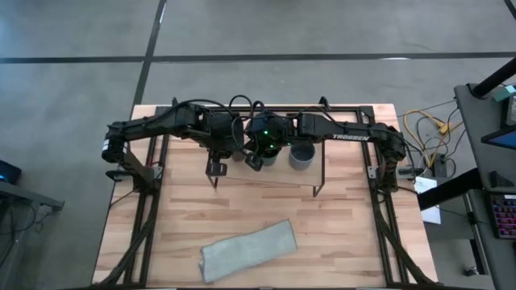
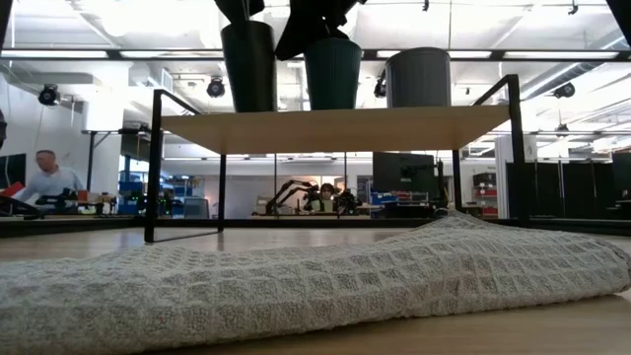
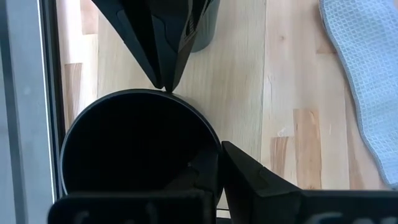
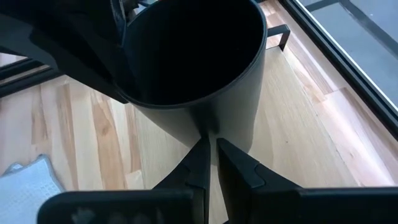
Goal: Stack small to large cups/mugs on shelf
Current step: Put the black cup on the shelf
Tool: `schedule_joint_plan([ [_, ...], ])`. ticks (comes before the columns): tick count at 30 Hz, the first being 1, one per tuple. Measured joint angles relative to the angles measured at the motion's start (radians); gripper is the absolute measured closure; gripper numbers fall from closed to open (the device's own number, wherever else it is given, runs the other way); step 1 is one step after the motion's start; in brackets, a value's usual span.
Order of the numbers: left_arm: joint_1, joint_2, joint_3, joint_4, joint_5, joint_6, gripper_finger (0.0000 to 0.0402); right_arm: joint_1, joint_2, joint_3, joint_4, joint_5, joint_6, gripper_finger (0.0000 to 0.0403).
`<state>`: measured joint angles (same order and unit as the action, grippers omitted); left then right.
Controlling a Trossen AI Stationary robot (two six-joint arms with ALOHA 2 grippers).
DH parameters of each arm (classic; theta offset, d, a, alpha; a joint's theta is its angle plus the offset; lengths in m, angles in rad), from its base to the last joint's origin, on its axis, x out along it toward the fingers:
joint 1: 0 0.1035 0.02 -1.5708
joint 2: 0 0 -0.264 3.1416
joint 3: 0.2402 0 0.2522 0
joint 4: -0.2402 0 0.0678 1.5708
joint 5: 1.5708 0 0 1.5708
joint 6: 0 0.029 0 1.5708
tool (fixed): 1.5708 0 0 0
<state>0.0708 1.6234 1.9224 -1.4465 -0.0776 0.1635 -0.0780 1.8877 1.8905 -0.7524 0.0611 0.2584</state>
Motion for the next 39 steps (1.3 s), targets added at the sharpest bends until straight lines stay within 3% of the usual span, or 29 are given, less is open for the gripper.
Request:
schedule_joint_plan([
  [9,0.000,0.000,0.000,0.006,0.001,0.000,0.0398,0.000,0.000,0.001,0.001,-0.005,-0.008,0.0380],
  [19,0.000,0.000,0.000,0.033,0.000,0.001,0.0339,0.001,0.000,0.003,0.007,-0.011,-0.008,0.0381],
  [39,0.000,0.000,-0.016,0.055,-0.023,0.000,0.0336,0.002,-0.015,0.003,-0.058,-0.008,-0.024,0.0381],
])
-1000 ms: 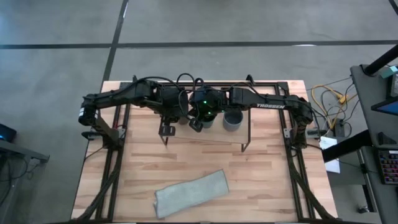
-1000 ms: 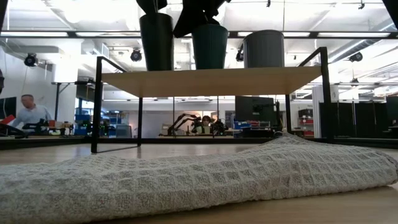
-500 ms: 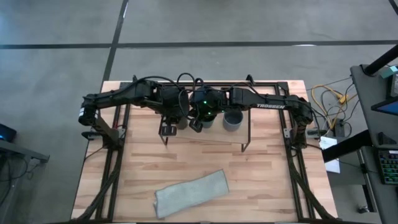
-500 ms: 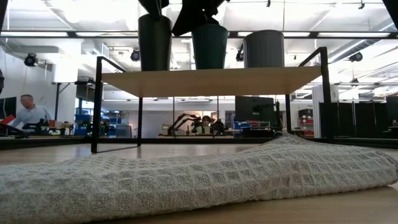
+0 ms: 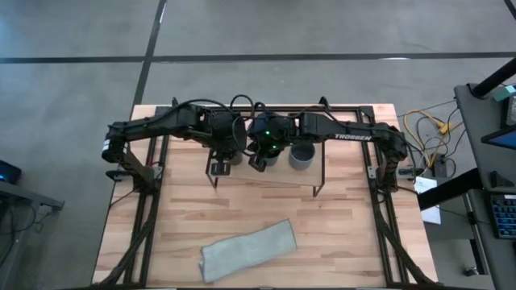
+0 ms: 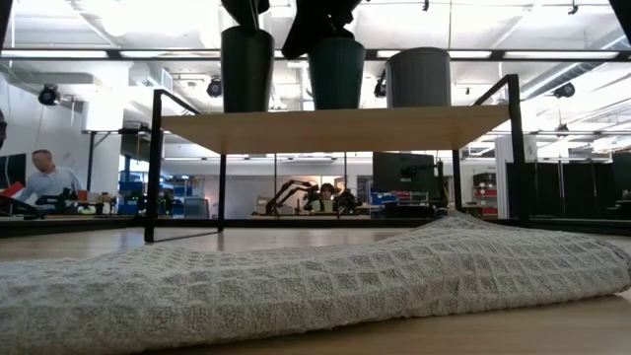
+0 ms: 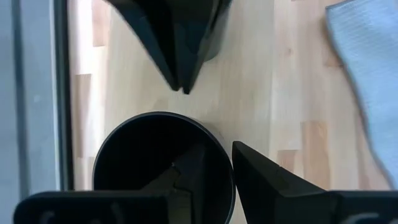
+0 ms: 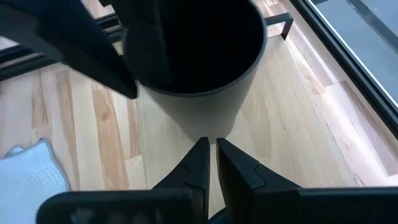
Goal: Stack small to large cups/mugs on shelf
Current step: Put the black cup on the shelf
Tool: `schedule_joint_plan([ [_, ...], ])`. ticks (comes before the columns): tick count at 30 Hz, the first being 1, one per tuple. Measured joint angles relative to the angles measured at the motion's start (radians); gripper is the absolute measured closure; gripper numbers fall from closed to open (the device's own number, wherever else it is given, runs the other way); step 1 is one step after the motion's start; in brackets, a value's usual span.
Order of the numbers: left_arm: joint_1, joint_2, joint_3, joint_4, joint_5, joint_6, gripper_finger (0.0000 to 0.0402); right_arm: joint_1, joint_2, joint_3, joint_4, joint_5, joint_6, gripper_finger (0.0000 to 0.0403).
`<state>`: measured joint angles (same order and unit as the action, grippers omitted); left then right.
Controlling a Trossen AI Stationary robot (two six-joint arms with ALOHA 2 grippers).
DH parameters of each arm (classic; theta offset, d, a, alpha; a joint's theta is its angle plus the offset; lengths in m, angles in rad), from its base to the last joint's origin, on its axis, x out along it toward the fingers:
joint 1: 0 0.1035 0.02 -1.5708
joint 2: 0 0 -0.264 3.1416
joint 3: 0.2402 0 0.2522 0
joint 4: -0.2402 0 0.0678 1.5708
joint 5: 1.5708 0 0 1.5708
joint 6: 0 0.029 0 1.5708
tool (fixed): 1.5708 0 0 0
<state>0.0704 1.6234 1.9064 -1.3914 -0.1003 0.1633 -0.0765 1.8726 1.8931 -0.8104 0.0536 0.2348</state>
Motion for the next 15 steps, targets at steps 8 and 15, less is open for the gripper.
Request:
schedule_joint_plan([
  [8,0.000,0.000,0.000,0.001,-0.014,0.000,0.0336,0.005,-0.017,0.000,0.002,0.000,-0.001,0.0381],
  [15,0.000,0.000,0.000,0.012,-0.014,0.001,0.0336,0.009,-0.020,0.001,0.005,0.000,-0.003,0.0381],
])
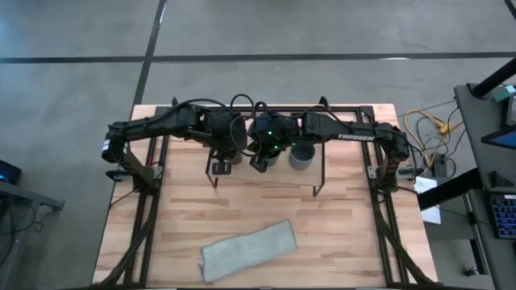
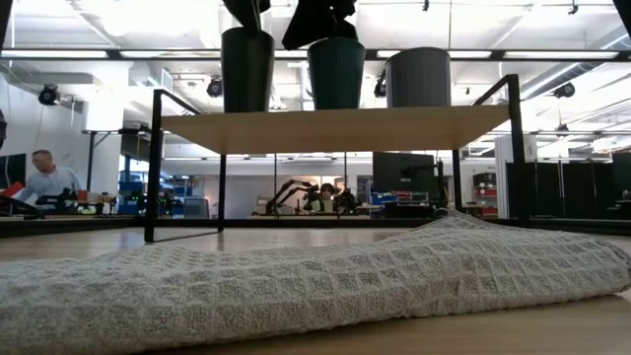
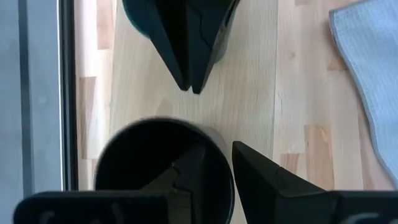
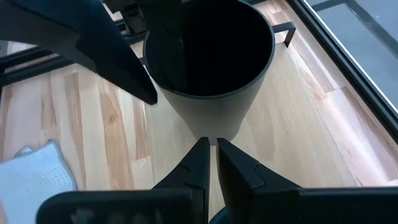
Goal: Stack small to large cups/mugs on shelf
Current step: Put the black cup on the shelf, then return to home position
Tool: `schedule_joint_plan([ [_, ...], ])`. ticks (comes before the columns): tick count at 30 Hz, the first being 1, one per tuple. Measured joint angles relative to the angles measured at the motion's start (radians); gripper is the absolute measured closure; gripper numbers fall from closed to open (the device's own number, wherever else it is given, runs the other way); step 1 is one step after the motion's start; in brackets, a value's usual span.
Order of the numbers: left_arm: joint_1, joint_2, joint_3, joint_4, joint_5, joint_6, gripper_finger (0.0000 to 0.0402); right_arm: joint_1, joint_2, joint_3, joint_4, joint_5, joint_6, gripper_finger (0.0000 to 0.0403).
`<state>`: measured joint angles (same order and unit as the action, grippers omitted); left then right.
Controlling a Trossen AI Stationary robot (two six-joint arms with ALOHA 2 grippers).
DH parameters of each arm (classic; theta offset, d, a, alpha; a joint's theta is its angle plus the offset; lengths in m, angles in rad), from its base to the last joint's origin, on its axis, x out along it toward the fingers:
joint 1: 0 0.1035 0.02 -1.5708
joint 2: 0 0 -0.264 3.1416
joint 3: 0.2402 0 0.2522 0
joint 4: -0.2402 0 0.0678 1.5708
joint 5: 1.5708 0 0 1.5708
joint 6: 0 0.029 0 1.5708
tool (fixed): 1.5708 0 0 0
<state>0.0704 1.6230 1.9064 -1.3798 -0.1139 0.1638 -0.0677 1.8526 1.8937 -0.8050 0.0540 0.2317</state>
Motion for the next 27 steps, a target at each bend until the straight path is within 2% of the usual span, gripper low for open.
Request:
schedule_joint_plan([
  [15,0.000,-0.025,0.000,0.030,-0.035,0.000,0.0336,0.010,-0.043,0.126,-0.022,0.000,-0.015,0.0381],
  [27,-0.004,-0.124,0.030,0.041,-0.042,-0.018,0.0336,0.050,-0.083,0.299,-0.341,0.000,0.021,0.0381],
])
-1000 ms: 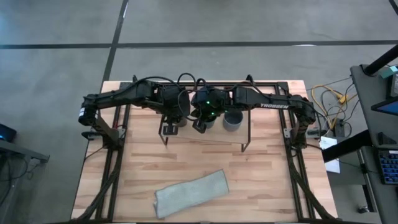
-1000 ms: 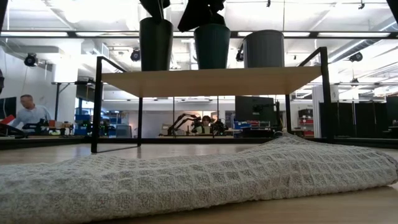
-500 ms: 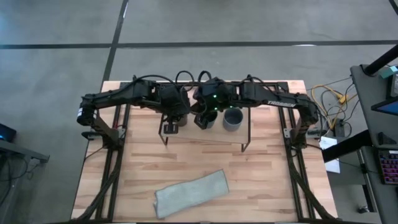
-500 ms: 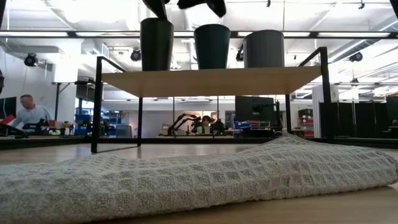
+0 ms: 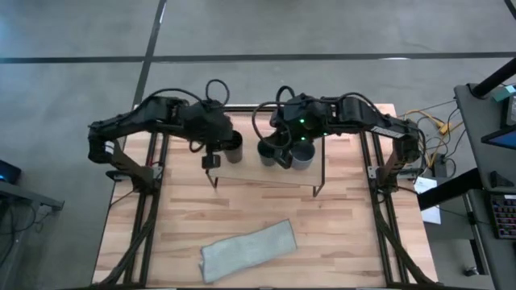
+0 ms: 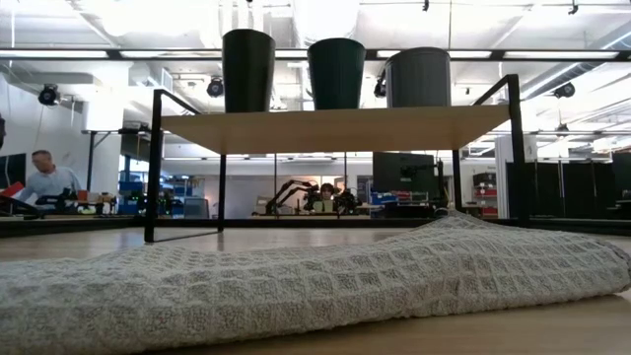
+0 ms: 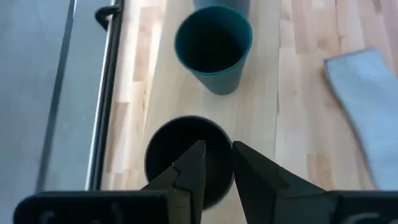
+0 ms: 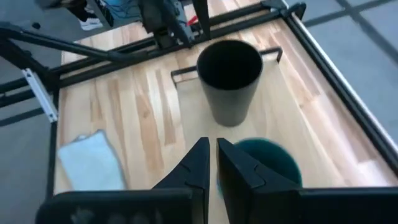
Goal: Stack small to large cups/mugs on shelf
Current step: Return to home position
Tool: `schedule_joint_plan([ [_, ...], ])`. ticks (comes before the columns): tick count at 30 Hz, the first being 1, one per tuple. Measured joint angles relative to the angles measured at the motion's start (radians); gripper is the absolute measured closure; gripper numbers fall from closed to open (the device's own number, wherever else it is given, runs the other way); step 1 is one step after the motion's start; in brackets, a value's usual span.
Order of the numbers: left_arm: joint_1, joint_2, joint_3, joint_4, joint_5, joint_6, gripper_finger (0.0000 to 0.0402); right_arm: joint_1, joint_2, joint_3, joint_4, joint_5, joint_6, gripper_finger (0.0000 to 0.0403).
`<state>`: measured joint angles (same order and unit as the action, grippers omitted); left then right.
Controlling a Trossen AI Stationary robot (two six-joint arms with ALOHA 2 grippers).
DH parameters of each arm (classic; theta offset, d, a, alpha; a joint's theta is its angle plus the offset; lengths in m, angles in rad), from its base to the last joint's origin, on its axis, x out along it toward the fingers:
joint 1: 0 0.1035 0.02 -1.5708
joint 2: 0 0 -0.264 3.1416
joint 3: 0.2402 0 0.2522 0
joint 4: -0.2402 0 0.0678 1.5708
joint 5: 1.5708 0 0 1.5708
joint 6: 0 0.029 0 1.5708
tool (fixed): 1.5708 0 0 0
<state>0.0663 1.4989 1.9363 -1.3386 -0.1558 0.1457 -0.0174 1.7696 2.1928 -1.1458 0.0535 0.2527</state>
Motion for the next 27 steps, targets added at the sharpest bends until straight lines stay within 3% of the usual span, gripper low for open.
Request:
schedule_joint_plan([
  [9,0.002,-0.080,-0.011,-0.039,-0.013,-0.120,0.0336,0.004,-0.007,0.085,-0.168,0.000,0.043,0.0381],
  [15,0.002,-0.140,-0.014,-0.233,-0.021,-0.378,0.0336,0.018,-0.041,0.055,-0.395,0.038,0.060,0.0380],
  [22,0.004,-0.323,-0.138,-0.203,-0.086,-0.582,0.0336,0.058,-0.170,-0.113,-0.248,0.080,0.060,0.0380],
  [27,0.004,-0.513,-0.347,-0.047,-0.112,-0.646,0.0336,0.082,-0.355,-0.360,-0.013,0.080,0.063,0.0380],
])
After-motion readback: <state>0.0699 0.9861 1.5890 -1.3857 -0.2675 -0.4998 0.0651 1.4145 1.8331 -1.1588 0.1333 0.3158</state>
